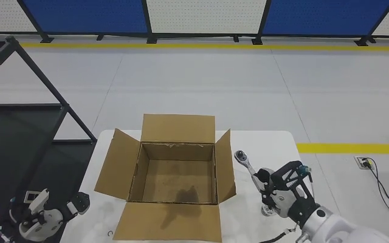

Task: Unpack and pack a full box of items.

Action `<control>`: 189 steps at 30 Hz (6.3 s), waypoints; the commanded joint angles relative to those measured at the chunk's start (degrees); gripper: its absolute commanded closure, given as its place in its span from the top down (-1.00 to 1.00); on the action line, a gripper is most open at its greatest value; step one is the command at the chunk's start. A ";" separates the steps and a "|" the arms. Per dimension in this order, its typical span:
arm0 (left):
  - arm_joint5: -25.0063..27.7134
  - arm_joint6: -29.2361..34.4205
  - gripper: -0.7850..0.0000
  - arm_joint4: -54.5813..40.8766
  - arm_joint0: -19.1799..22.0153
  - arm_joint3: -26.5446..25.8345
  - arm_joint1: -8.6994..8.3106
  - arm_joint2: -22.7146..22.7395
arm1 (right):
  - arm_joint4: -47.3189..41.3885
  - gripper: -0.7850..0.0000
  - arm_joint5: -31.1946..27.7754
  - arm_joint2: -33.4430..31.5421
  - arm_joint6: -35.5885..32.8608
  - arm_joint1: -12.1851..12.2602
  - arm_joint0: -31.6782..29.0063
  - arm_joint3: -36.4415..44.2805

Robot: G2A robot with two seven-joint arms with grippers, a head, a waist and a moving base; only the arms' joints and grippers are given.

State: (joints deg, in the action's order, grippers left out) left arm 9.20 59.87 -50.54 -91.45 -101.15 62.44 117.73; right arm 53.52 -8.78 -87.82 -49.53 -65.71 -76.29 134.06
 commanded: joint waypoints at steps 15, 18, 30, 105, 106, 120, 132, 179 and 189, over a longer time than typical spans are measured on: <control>1.21 -4.97 1.00 -2.63 -2.21 0.20 0.37 2.63 | 3.09 -1.00 0.56 24.87 3.25 -2.58 21.98 -12.22; 1.74 -4.90 1.00 -3.47 -3.05 0.31 0.50 3.20 | 3.94 -1.00 3.13 29.81 2.57 -3.81 28.19 -18.12; 2.28 -4.75 1.00 -4.48 -4.53 -0.07 0.81 3.48 | 2.35 -1.00 7.61 40.57 4.21 -7.82 40.64 -33.89; 0.67 -8.81 1.00 -3.37 -4.58 -3.06 1.70 3.71 | -6.28 -1.00 -6.15 57.80 13.00 -28.45 61.98 -94.24; 0.68 -8.77 1.00 -3.38 -4.58 -3.04 1.71 3.72 | -6.11 -1.00 -6.50 57.22 13.24 -28.09 61.61 -93.37; 0.55 -7.69 1.00 -2.83 -4.63 -3.70 1.90 2.57 | 4.80 -1.00 -15.23 35.24 8.56 -15.46 37.55 -45.38; -0.02 -7.92 1.00 -1.95 -3.90 -3.52 2.01 0.74 | 9.59 -0.01 -18.76 8.54 11.32 -9.28 3.27 -9.61; -0.22 -8.93 1.00 2.35 -4.23 -6.10 2.12 -1.80 | 9.09 1.00 -17.68 -6.92 11.90 -5.54 -6.21 -33.43; -0.19 -9.50 1.00 2.59 -4.09 -5.87 2.11 -1.47 | 9.80 -1.00 -17.57 -4.83 12.28 -5.02 -2.38 -37.90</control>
State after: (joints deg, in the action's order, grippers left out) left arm 8.98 50.35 -47.90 -95.54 -107.06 64.55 116.19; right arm 63.30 -26.28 -92.55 -37.48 -70.79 -78.62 96.03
